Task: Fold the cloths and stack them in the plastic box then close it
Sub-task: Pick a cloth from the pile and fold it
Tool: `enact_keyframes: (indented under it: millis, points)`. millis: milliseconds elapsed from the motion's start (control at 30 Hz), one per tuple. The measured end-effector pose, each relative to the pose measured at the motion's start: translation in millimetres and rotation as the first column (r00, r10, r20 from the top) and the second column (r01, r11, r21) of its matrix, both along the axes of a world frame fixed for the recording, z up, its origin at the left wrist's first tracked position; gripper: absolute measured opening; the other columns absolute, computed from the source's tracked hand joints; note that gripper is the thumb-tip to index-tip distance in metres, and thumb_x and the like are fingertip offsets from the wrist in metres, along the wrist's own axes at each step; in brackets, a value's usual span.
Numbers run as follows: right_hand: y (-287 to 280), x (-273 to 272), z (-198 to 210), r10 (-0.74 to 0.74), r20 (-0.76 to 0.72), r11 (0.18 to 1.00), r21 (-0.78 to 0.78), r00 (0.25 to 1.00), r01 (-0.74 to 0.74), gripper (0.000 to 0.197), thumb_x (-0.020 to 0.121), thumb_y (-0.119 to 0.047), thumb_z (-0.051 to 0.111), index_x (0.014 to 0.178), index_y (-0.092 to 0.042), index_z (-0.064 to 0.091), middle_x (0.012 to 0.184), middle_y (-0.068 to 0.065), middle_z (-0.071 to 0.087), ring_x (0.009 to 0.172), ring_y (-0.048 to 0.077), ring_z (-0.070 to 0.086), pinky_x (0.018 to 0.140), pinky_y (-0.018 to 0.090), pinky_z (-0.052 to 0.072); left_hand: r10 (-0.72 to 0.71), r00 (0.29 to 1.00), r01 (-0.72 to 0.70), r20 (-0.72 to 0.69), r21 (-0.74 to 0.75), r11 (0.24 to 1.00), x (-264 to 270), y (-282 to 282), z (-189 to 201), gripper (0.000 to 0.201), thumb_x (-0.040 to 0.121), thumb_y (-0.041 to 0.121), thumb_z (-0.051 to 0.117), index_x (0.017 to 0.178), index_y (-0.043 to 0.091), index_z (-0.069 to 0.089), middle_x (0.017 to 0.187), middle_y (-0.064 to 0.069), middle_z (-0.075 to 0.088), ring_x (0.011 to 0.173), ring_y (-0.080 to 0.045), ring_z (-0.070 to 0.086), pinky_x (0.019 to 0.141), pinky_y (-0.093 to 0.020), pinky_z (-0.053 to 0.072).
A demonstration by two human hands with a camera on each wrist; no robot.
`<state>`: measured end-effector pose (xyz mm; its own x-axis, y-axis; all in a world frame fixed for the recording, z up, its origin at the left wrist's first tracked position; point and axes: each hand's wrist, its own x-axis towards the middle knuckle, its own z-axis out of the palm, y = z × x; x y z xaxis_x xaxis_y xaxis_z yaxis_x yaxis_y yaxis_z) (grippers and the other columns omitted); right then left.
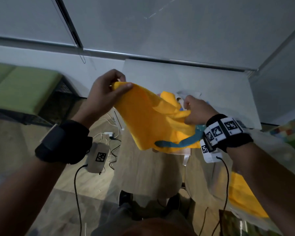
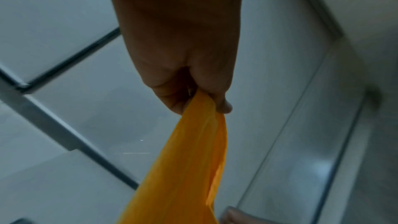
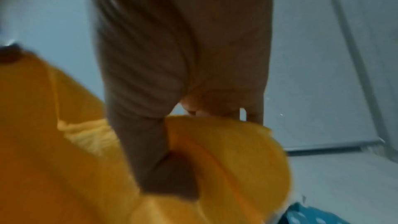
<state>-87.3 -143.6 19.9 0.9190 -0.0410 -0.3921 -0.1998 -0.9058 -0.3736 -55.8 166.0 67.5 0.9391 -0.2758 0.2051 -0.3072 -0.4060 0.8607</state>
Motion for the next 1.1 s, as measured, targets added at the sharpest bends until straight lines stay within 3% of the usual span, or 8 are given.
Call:
enact_keyframes:
  millis: [100, 200, 333, 500, 700, 800, 933, 1100]
  points:
    - [24.9, -10.2, 10.0, 0.149, -0.052, 0.974, 0.179, 0.988, -0.137, 0.091, 0.061, -0.022, 0.09, 0.13, -0.043, 0.033, 0.122, -0.006, 0.051, 0.105, 0.019, 0.056, 0.081, 0.04, 0.052, -0.273, 0.962, 0.273, -0.009, 0.038, 0.961, -13.6, -30.5, 31.6, 0.024, 0.087, 0.039, 0.068, 0.093, 0.018, 0.059, 0.094, 0.005, 0.061, 0.088, -0.011, 0.059, 0.069, -0.026, 0.05]
    - [54.9, -18.5, 20.3, 0.111, -0.039, 0.91, 0.405, 0.993, -0.085, 0.052, 0.078, -0.047, 0.079, 0.122, -0.045, 0.052, 0.115, -0.013, 0.06, 0.106, 0.012, 0.059, 0.089, 0.033, 0.049, -0.409, 0.912, 0.403, 0.022, 0.117, 0.907, -18.6, -52.5, 47.5, 0.032, 0.081, 0.045, 0.07, 0.092, 0.016, 0.066, 0.096, 0.001, 0.068, 0.092, -0.016, 0.064, 0.076, -0.037, 0.055]
    - [72.5, -22.3, 37.2, -0.047, -0.243, 0.691, 0.693, 0.969, 0.207, 0.014, 0.095, -0.021, 0.061, 0.107, -0.015, 0.064, 0.103, 0.004, 0.07, 0.092, 0.018, 0.066, 0.094, 0.035, 0.052, -0.147, 0.964, 0.107, 0.221, 0.184, 0.977, 6.3, -49.0, 43.3, 0.033, 0.076, 0.051, 0.072, 0.091, 0.022, 0.069, 0.091, 0.002, 0.068, 0.084, -0.011, 0.062, 0.072, -0.032, 0.053]
    - [74.5, -17.0, 44.7, -0.23, -0.412, 0.29, 0.836, 0.882, 0.466, 0.029, 0.096, -0.018, 0.051, 0.116, -0.002, 0.064, 0.111, 0.016, 0.071, 0.101, 0.031, 0.069, 0.095, 0.046, 0.053, 0.108, 0.939, -0.162, 0.325, 0.144, 0.976, 30.9, -30.2, 5.8, 0.04, 0.081, 0.041, 0.075, 0.113, 0.019, 0.063, 0.099, 0.003, 0.049, 0.075, 0.001, 0.049, 0.066, -0.008, 0.04]
    - [70.8, -13.3, 46.1, -0.363, -0.512, 0.04, 0.826, 0.778, 0.562, 0.045, 0.093, -0.023, 0.045, 0.129, 0.001, 0.058, 0.123, 0.021, 0.065, 0.11, 0.035, 0.063, 0.093, 0.043, 0.051, 0.233, 0.954, -0.172, -0.187, 0.292, 0.941, -2.6, -22.5, -55.2, 0.072, 0.093, 0.07, 0.029, 0.099, 0.007, 0.062, 0.097, -0.014, 0.065, 0.081, -0.018, 0.058, 0.071, -0.032, 0.043]
    - [69.0, -11.6, 45.2, -0.304, -0.558, -0.036, 0.817, 0.772, 0.576, 0.048, 0.091, -0.023, 0.04, 0.129, 0.0, 0.057, 0.121, 0.022, 0.061, 0.108, 0.035, 0.058, 0.098, 0.047, 0.047, 0.193, 0.629, -0.077, -0.753, 0.187, 0.979, -29.1, -23.3, -91.5, 0.096, 0.086, 0.081, 0.015, 0.13, 0.004, 0.052, 0.132, -0.022, 0.052, 0.103, -0.027, 0.057, 0.089, -0.042, 0.048]
    - [74.2, -9.7, 43.5, -0.281, -0.603, -0.099, 0.792, 0.747, 0.602, 0.046, 0.08, -0.022, 0.044, 0.121, -0.004, 0.05, 0.123, 0.021, 0.05, 0.114, 0.036, 0.052, 0.107, 0.051, 0.039, -0.02, 0.267, -0.1, -0.964, -0.048, 0.994, -46.0, -24.5, -140.5, 0.121, 0.065, 0.098, 0.02, 0.131, 0.003, 0.055, 0.13, -0.013, 0.057, 0.11, -0.029, 0.053, 0.104, -0.043, 0.042]
    - [71.5, -4.4, 37.0, -0.303, -0.587, -0.153, 0.808, 0.751, 0.569, 0.022, 0.088, -0.021, 0.04, 0.081, -0.009, 0.058, 0.08, 0.011, 0.062, 0.078, 0.029, 0.064, 0.084, 0.038, 0.055, -0.238, 0.291, -0.263, -0.927, -0.316, 0.912, -36.4, -40.3, -150.5, 0.117, 0.055, 0.099, 0.044, 0.137, 0.016, 0.054, 0.125, -0.005, 0.057, 0.114, -0.024, 0.048, 0.098, -0.036, 0.036]
